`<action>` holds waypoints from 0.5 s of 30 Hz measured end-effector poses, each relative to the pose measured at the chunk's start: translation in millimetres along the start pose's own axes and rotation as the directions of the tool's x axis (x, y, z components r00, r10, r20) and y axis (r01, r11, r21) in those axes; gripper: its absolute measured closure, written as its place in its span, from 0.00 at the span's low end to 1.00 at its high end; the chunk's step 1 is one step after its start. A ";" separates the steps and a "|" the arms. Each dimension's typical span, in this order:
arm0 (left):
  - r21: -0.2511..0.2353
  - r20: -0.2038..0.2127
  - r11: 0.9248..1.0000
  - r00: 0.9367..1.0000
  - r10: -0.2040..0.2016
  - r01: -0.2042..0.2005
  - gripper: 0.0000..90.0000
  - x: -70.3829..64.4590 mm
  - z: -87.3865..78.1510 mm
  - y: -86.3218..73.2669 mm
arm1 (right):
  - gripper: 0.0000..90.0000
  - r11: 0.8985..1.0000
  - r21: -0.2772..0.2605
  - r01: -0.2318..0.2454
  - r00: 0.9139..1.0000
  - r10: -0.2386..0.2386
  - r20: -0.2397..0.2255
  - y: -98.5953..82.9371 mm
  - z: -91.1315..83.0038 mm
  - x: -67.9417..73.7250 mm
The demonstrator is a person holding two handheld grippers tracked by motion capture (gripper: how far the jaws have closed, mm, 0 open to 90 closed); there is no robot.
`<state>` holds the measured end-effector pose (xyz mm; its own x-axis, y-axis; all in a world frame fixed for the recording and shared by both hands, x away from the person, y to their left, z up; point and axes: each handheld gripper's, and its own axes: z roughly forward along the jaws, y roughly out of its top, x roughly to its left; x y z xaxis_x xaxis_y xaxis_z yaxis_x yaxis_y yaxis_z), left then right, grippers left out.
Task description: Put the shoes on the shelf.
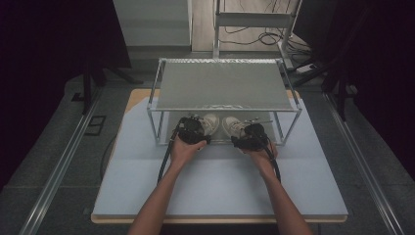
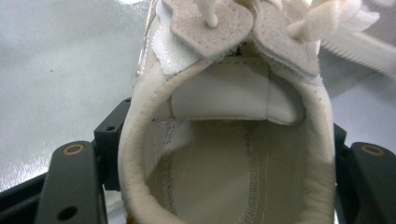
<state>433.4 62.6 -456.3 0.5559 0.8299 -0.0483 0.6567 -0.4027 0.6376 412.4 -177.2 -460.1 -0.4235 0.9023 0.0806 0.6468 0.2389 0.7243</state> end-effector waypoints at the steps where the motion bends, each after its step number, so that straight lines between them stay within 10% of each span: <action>1: 0.000 0.000 1.000 1.000 0.000 0.000 0.32 0.0 0.0 0.0 | 0.31 1.000 0.000 0.000 1.000 0.000 0.000 0.0 0.0 0.0; 8: 0.017 -0.091 0.992 0.988 -0.124 0.126 0.32 -9.8 5.9 3.7 | 0.31 1.000 0.011 -0.013 1.000 0.013 0.004 5.0 12.3 1.4; 9: 0.033 -0.118 0.984 0.978 -0.171 0.176 0.32 -12.1 6.8 5.4 | 0.31 1.000 0.010 -0.019 1.000 0.019 0.012 7.8 15.1 2.2; 13: 0.043 -0.131 0.981 0.974 -0.183 0.190 0.31 -12.1 9.8 6.8 | 0.31 0.999 0.016 -0.042 0.999 0.042 0.018 10.2 19.6 1.8; 14: 0.041 -0.142 0.968 0.960 -0.241 0.249 0.31 -15.7 11.6 6.2 | 0.30 0.999 0.023 -0.045 0.999 0.044 0.024 10.7 23.3 0.3; 15: 0.046 -0.036 0.993 0.994 -0.105 0.106 0.31 -5.0 16.2 6.5 | 0.30 0.998 0.029 -0.053 0.998 0.053 0.027 10.5 24.5 0.7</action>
<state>443.2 49.6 -464.4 0.4652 0.8810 -0.0867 0.7346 -0.3295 0.5932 434.4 -165.3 -469.2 -0.3718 0.9229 0.1002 0.6863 0.2006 0.6991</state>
